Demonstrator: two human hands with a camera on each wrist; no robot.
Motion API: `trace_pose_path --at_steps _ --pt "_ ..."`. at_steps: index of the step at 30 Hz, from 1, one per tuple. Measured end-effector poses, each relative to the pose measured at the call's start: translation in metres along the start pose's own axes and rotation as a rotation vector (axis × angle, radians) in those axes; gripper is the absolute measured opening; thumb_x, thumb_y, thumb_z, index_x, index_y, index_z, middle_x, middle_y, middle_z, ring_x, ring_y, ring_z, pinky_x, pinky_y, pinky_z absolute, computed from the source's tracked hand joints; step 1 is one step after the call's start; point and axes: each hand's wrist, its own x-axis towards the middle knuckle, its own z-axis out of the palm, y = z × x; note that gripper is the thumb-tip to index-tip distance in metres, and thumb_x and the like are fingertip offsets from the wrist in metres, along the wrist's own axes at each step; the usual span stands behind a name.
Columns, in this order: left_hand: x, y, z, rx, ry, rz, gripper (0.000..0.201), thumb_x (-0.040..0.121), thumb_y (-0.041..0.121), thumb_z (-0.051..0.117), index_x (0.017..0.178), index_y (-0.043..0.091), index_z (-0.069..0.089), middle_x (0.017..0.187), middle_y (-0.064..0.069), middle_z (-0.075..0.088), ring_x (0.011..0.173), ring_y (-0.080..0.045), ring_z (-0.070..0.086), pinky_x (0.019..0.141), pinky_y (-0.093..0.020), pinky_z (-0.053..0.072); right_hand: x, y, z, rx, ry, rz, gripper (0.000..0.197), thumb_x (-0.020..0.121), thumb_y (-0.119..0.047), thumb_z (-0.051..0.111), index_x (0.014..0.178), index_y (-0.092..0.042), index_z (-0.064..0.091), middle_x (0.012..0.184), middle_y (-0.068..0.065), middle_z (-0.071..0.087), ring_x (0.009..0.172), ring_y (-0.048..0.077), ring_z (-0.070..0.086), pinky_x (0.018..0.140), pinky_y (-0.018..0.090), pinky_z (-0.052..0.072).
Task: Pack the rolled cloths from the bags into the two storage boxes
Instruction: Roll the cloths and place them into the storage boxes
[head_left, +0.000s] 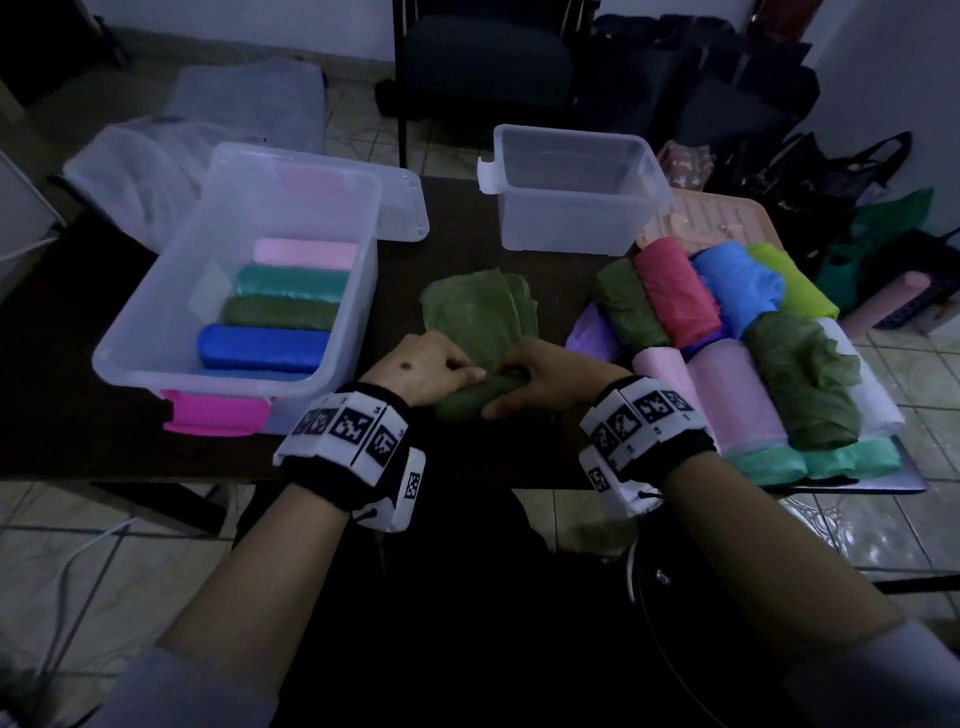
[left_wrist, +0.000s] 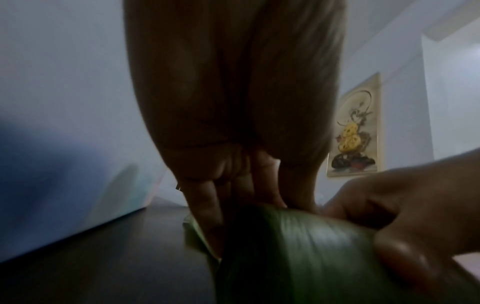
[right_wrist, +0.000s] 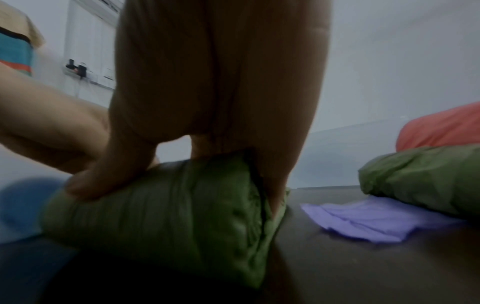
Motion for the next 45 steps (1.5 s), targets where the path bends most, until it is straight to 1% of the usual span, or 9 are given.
trace_pose_path --at_steps 5,10,13,17,24,32,37,41,45 --pt "0.012 0.004 0.003 0.049 -0.043 -0.039 0.03 0.095 0.035 0.049 0.105 0.014 0.068 0.11 -0.012 0.064 0.09 -0.021 0.057 0.077 -0.024 0.041 -0.009 -0.004 0.013 -0.26 0.193 0.067 0.065 0.082 -0.051 0.063 0.136 -0.019 0.045 0.126 0.011 0.042 0.121 0.027 0.033 0.102 0.036 0.031" --pt "0.021 0.006 0.004 0.075 -0.048 -0.075 0.029 0.098 0.031 0.045 0.084 0.009 0.06 0.095 -0.013 0.059 0.084 -0.024 0.055 0.074 -0.027 0.039 -0.022 -0.015 0.056 -0.468 0.513 -0.001 0.054 0.07 -0.033 0.078 0.111 -0.003 0.059 0.102 0.016 0.059 0.094 0.036 0.059 0.081 0.04 0.049" --pt "0.027 0.013 0.002 0.071 -0.041 -0.11 0.035 0.099 0.032 0.043 0.086 0.002 0.057 0.087 -0.011 0.052 0.081 -0.021 0.051 0.075 -0.03 0.04 -0.019 -0.004 0.069 -0.486 0.513 -0.017 0.067 0.054 -0.024 0.086 0.111 0.001 0.061 0.098 0.017 0.064 0.088 0.035 0.064 0.083 0.045 0.051" --pt "0.027 0.015 0.006 0.025 0.106 -0.031 0.032 0.099 0.02 0.043 0.092 -0.003 0.064 0.094 -0.013 0.06 0.09 -0.015 0.058 0.102 -0.028 0.039 -0.013 -0.005 0.05 -0.46 0.383 0.016 0.059 0.085 -0.022 0.061 0.138 -0.006 0.039 0.128 0.014 0.05 0.12 0.032 0.045 0.103 0.038 0.031" --pt "0.001 -0.002 0.011 0.082 0.075 0.127 0.057 0.074 0.034 0.076 0.127 0.022 0.056 0.127 -0.001 0.056 0.116 -0.016 0.052 0.09 -0.017 0.034 0.001 -0.008 0.018 -0.389 0.092 0.094 0.056 0.092 -0.027 0.053 0.141 -0.011 0.031 0.14 0.013 0.038 0.129 0.029 0.034 0.103 0.037 0.028" --pt "-0.005 0.0 0.015 0.204 -0.002 0.102 0.069 0.052 0.013 0.089 0.114 0.024 0.061 0.111 -0.002 0.062 0.102 -0.021 0.06 0.086 -0.035 0.052 -0.011 -0.021 0.014 -0.264 -0.101 0.195 0.055 0.088 -0.041 0.056 0.134 -0.015 0.041 0.137 0.012 0.042 0.127 0.029 0.039 0.101 0.041 0.033" --pt "-0.004 0.003 0.012 0.24 -0.082 0.062 0.068 0.052 0.02 0.09 0.115 0.024 0.062 0.11 -0.004 0.063 0.097 -0.022 0.061 0.082 -0.034 0.054 -0.025 -0.025 0.045 -0.557 0.224 0.122 0.062 0.079 -0.04 0.064 0.127 -0.01 0.041 0.127 0.011 0.042 0.12 0.03 0.039 0.094 0.04 0.035" --pt "-0.003 0.003 0.008 0.232 -0.14 0.028 0.059 0.058 0.019 0.088 0.111 0.023 0.063 0.106 -0.001 0.063 0.092 -0.018 0.059 0.078 -0.029 0.051 -0.035 -0.027 0.071 -0.574 0.552 0.045 0.042 0.059 -0.026 0.077 0.094 -0.01 0.058 0.087 0.01 0.058 0.08 0.031 0.059 0.063 0.036 0.047" --pt "-0.003 -0.002 0.001 0.167 -0.202 0.038 0.06 0.063 0.023 0.085 0.119 0.025 0.062 0.113 0.002 0.064 0.103 -0.016 0.058 0.089 -0.028 0.049 -0.036 -0.018 0.063 -0.438 0.359 -0.001 0.055 0.077 -0.032 0.065 0.126 -0.012 0.049 0.116 0.011 0.052 0.108 0.031 0.048 0.088 0.038 0.039"
